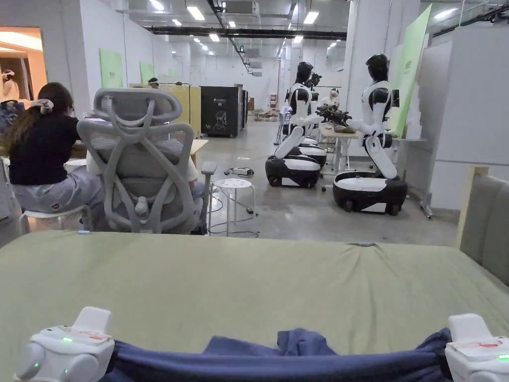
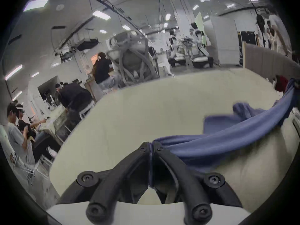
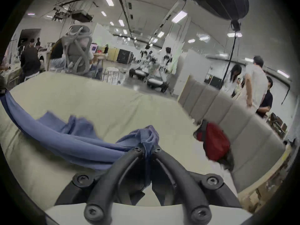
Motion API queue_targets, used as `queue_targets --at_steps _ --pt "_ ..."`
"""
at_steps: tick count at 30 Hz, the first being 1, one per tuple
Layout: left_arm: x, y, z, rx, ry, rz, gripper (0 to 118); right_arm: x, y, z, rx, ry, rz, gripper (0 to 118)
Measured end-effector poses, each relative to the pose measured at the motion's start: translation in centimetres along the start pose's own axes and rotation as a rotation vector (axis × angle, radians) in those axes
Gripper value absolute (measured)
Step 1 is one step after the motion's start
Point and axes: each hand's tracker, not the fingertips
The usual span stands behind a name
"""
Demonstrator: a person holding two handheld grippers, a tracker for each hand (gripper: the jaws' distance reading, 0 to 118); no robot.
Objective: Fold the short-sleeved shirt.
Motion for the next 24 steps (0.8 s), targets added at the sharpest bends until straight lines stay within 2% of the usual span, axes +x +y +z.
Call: queue_targets --at_steps 5,6,7,8,9,10,11,13,15,17,20,21,22,23,24 --pt "-0.3 -10.0 -1.3 -0.15 -0.058 0.118 1 -2.1 -10.9 -0.2 -0.2 0.063 -0.025 6" --pt "-0.3 -11.2 -1.4 -0.16 -0.062 0.132 1 -2.5 -12.1 -0.2 -0.229 0.076 -0.021 8" --pt "-0.3 -11.9 -1.4 -0.161 -0.073 0.149 2 -2.9 -12.9 -0.1 -0.231 0.074 -0.01 15" --pt "-0.3 -12.2 -1.2 -0.144 -0.107 0.177 7 -3.2 -13.2 0.0 -0.229 0.081 0.001 43" --pt "-0.4 -12.3 -0.8 -0.12 -0.119 0.187 21 -3.5 -13.1 0.3 -0.236 0.085 0.002 74" --pt "0.1 -12.0 0.6 -0.1 -0.098 0.173 50 -3.7 -12.5 0.8 -0.235 0.085 0.005 97" --pt "0.3 -11.3 1.4 -0.053 -0.069 0.171 89 -4.0 -11.8 1.6 -0.205 0.089 0.007 115" --pt "1.1 -9.4 3.0 0.026 -0.08 0.166 104 -4.7 -8.7 4.1 -0.046 0.093 -0.026 117" --pt "3.4 -6.7 5.8 0.142 -0.108 0.126 110 -6.5 -5.0 6.7 0.082 0.129 -0.067 117" --pt "6.0 -4.1 8.0 0.215 -0.125 0.112 100 -8.5 -1.8 8.8 0.176 0.18 -0.087 117" --pt "9.3 -1.4 10.8 0.286 -0.213 0.112 97 -11.3 1.4 11.6 0.279 0.282 -0.15 115" --pt "10.0 -0.9 11.2 0.297 -0.229 0.11 94 -12.0 1.9 12.1 0.3 0.315 -0.17 108" --pt "10.5 -0.6 11.6 0.311 -0.229 0.107 85 -12.5 2.2 12.5 0.313 0.332 -0.172 93" --pt "10.9 -0.3 12.0 0.326 -0.221 0.099 63 -13.1 2.4 12.7 0.308 0.31 -0.164 64" --pt "11.2 -0.1 12.3 0.337 -0.205 0.089 37 -13.3 2.5 12.6 0.314 0.295 -0.16 36"
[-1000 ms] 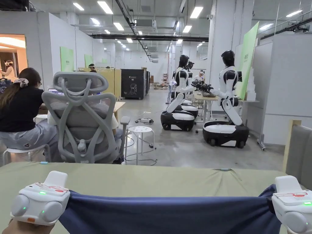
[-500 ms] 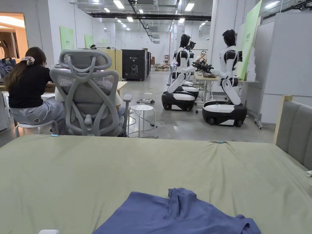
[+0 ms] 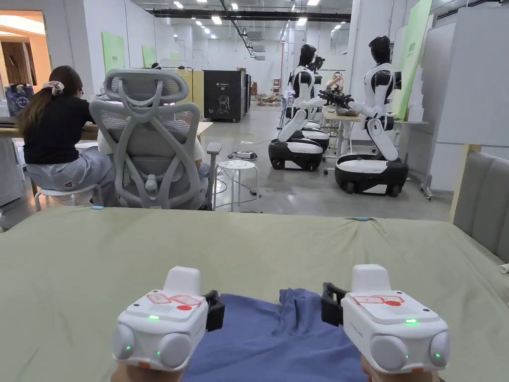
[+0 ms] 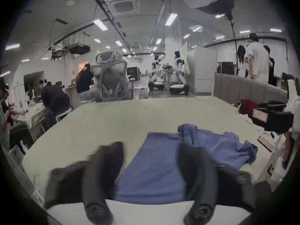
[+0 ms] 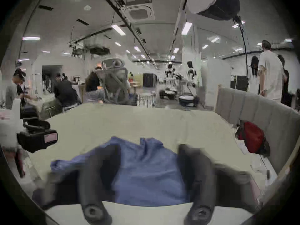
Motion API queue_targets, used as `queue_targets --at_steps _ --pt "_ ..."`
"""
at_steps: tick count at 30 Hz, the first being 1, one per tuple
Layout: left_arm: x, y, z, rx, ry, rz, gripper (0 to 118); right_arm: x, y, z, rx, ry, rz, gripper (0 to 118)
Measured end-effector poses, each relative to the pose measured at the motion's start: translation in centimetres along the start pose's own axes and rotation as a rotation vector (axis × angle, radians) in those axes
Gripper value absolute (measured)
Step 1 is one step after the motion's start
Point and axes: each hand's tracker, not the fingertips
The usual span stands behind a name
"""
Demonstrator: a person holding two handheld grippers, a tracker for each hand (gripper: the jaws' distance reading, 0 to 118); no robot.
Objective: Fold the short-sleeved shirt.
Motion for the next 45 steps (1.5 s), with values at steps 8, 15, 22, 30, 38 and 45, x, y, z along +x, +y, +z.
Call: queue_targets --at_steps 8,15,22,30,38,45 --pt "-6.2 -1.1 -1.0 -0.146 0.045 0.012 0 -1.5 -0.4 -1.3 -0.011 0.021 0.047 0" --pt "-17.1 -7.1 -4.5 -0.507 0.039 0.199 0 -3.4 -1.5 -4.0 -0.058 0.082 0.065 0" --pt "-17.8 -11.0 -7.0 -0.597 0.048 0.178 106 -4.6 -2.8 -6.7 -0.112 0.118 0.067 0" --pt "-16.4 -13.0 -8.1 -0.712 -0.003 0.143 10 -3.3 -3.8 -8.0 -0.151 0.113 0.067 0" --pt "-13.7 -7.0 -3.5 -0.456 0.008 0.007 0 3.1 -2.5 -12.0 -0.218 0.05 0.076 0" --pt "-12.2 -7.2 -4.3 -0.409 0.017 0.006 0 10.4 -3.4 -24.4 -0.474 0.015 0.016 3"
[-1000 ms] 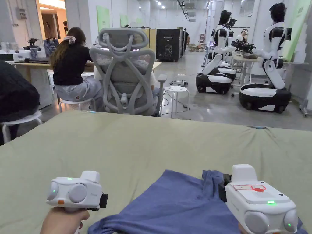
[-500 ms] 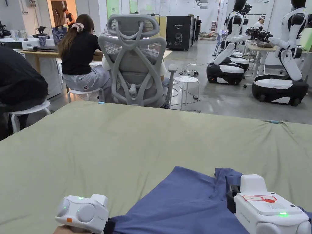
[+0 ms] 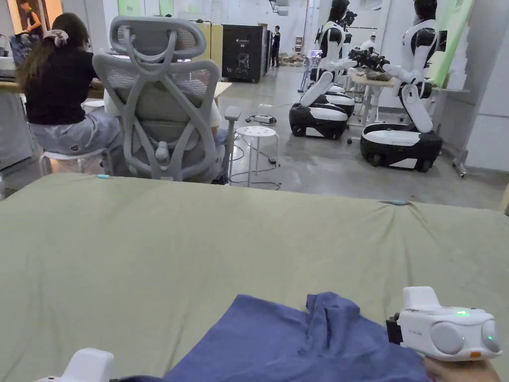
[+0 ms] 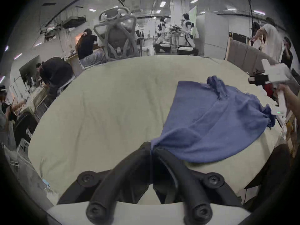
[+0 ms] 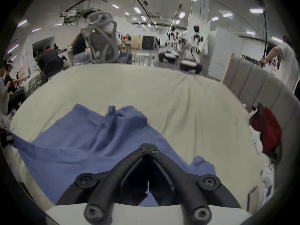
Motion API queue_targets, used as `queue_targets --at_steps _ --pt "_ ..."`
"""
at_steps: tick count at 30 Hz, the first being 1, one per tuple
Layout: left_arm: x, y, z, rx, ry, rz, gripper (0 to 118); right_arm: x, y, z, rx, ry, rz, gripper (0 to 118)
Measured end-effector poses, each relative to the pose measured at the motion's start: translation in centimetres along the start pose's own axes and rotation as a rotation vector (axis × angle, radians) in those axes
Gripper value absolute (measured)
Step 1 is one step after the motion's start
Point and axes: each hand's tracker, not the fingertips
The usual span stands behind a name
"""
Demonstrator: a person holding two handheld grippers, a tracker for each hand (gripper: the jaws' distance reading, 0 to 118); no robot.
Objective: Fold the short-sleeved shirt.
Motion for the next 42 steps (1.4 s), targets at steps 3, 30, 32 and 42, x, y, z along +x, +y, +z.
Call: queue_targets --at_steps 3,30,32,42 --pt "0.6 -0.2 -0.9 -0.004 -0.019 0.008 0 0.3 1.4 -4.2 -0.079 0.022 0.053 80" --pt "-0.4 4.8 -1.8 0.112 0.071 0.033 0 -2.9 2.2 14.2 0.365 -0.079 0.168 2" --pt "-0.5 6.9 -1.4 0.174 0.1 0.037 0 -3.1 3.1 16.7 0.419 -0.116 0.175 2" --pt "0.6 22.0 5.7 0.443 0.216 0.006 0 -0.3 11.1 25.3 0.616 -0.277 0.146 2"
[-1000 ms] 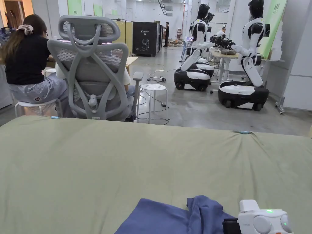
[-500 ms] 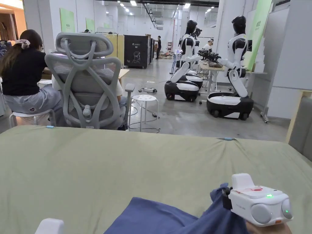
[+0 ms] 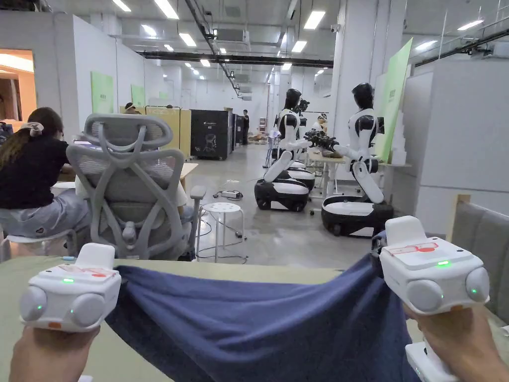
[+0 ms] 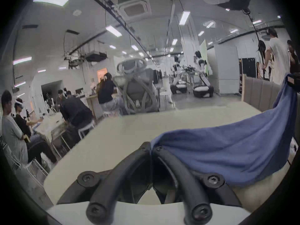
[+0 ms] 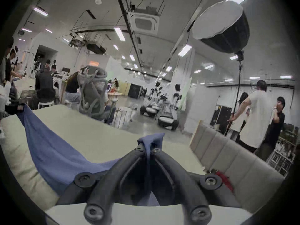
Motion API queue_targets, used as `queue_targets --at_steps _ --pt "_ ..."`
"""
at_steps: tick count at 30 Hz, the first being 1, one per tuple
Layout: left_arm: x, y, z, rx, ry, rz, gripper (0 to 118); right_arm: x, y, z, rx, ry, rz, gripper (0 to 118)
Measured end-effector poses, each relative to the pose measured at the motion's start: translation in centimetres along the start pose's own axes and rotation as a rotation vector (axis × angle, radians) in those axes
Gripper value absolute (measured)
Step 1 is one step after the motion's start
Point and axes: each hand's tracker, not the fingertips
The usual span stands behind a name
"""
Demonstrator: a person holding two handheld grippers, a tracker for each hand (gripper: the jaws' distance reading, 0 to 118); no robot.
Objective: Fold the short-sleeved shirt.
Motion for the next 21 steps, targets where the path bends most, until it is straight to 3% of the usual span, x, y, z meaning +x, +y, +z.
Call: queue_targets --at_steps 13,21 --pt "-0.7 15.1 -5.8 0.092 0.141 -0.015 0 5.6 12.3 -7.0 0.117 -0.112 -0.037 2" --pt "-2.1 20.5 -7.0 0.193 0.197 -0.012 0 5.8 17.6 -9.1 0.23 -0.145 -0.057 2"
